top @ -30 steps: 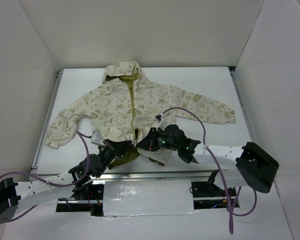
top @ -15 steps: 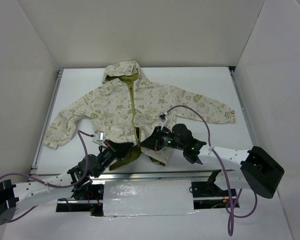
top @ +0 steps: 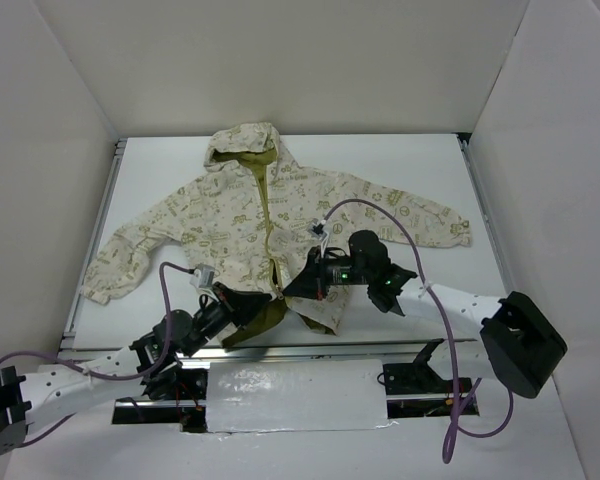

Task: Zip up the jacket

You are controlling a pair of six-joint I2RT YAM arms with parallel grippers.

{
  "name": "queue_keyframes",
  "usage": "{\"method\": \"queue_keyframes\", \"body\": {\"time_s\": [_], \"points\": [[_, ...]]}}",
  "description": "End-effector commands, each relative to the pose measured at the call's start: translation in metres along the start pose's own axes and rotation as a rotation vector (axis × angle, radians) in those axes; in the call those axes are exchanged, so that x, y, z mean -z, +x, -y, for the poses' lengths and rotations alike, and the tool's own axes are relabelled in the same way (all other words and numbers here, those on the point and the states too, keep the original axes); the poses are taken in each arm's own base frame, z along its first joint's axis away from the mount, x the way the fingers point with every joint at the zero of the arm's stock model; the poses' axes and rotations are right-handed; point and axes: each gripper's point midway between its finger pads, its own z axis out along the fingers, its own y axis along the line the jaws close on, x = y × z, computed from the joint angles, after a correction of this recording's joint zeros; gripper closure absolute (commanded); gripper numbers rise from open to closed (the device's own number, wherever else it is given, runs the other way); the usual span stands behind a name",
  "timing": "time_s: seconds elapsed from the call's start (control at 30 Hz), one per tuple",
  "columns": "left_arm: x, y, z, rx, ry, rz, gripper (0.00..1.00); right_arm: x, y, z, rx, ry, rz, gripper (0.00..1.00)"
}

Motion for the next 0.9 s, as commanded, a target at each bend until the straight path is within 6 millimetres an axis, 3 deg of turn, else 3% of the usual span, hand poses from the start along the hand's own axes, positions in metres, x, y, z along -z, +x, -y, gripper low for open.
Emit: {"method": "queue_keyframes", "body": {"time_s": [0.0, 0.3, 0.4, 0.53, 0.73, 0.87], "points": [[0.014, 0.033, -0.018, -0.073, 0.026, -0.093, 1.0, 0.003, -0.019, -0.003, 0.09, -0.027, 0.012, 1.0], [0.015, 0.052, -0.015, -0.119, 0.073, -0.176, 1.0, 0.002, -0.048, 0.013, -0.117, -0.018, 0.141, 1.0], [0.013, 0.056, -0.019, -0.127, 0.051, -0.199, 1.0, 0.007, -0.06, 0.013, -0.155, -0.019, 0.209, 1.0], [0.01, 0.06, -0.025, -0.149, 0.016, -0.229, 1.0, 0.004, -0.068, 0.009, -0.123, -0.037, 0.165, 1.0], [0.009, 0.058, -0.029, -0.147, -0.012, -0.221, 1.0, -0.003, -0.059, 0.041, -0.201, 0.095, 0.132, 1.0], [0.011, 0.062, -0.038, -0.124, -0.061, -0.232, 1.0, -0.006, -0.039, 0.033, -0.184, 0.054, 0.089, 0.99]]}}
